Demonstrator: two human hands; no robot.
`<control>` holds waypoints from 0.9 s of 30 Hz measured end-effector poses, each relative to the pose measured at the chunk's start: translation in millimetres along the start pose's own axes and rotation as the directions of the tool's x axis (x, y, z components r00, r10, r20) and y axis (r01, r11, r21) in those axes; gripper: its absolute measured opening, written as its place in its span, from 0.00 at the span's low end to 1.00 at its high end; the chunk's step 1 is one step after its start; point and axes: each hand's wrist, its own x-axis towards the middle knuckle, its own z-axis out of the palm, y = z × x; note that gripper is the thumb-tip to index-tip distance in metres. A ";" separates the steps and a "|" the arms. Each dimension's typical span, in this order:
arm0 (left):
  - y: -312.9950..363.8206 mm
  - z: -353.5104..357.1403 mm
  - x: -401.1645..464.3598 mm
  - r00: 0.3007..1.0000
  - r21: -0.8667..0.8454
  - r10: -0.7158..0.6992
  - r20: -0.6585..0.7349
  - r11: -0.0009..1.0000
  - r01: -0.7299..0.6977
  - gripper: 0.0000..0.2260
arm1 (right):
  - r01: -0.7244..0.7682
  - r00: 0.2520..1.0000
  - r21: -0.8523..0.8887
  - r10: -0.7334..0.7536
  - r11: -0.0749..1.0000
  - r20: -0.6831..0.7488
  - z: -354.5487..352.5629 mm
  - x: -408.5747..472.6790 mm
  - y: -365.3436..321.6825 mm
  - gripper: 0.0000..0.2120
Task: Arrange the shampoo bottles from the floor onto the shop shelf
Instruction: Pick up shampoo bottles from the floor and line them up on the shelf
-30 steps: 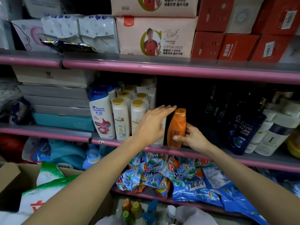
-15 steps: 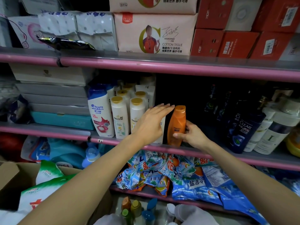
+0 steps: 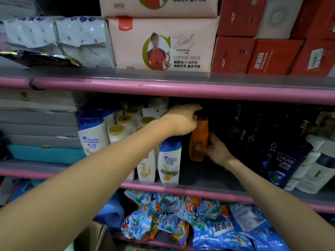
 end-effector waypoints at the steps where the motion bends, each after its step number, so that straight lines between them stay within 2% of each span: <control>1: -0.1 1.5 10.2 0.996 0.048 -0.010 0.089 0.999 0.006 0.23 | 0.001 1.000 0.015 -0.001 1.000 0.000 0.1 5.4 1.2 0.24; 3: -2.8 6.8 23.5 0.973 0.081 -0.010 0.230 0.997 -0.009 0.26 | 0.000 1.000 0.022 0.000 1.000 -0.006 2.2 16.9 2.8 0.26; 4: -4.8 7.2 25.2 0.966 0.067 -0.004 0.257 0.998 -0.014 0.26 | 0.002 1.000 0.022 -0.001 1.000 -0.010 4.3 20.7 1.1 0.27; 9: -13.2 3.6 34.5 0.973 0.074 -0.035 0.228 0.997 0.018 0.26 | -0.009 1.000 -0.007 0.009 1.000 -0.016 8.2 34.6 -13.3 0.25; 12: -36.6 27.7 75.8 0.967 0.098 -0.064 0.248 0.994 0.040 0.23 | -0.022 1.000 -0.043 0.021 0.999 -0.014 7.5 80.7 15.9 0.25; 17: -35.4 19.9 82.8 0.955 0.010 -0.003 0.296 1.000 0.000 0.08 | 0.006 1.000 -0.034 -0.006 0.999 -0.017 5.4 84.8 12.7 0.19; 22: -39.1 29.0 87.5 0.973 -0.060 0.019 0.229 0.998 -0.005 0.10 | 0.020 1.000 -0.048 -0.020 0.999 0.010 2.7 93.9 18.6 0.17; 27: -39.4 30.9 89.0 0.978 -0.104 0.017 0.207 0.995 0.004 0.12 | 0.013 1.000 -0.056 -0.014 0.998 -0.011 3.9 94.6 19.0 0.22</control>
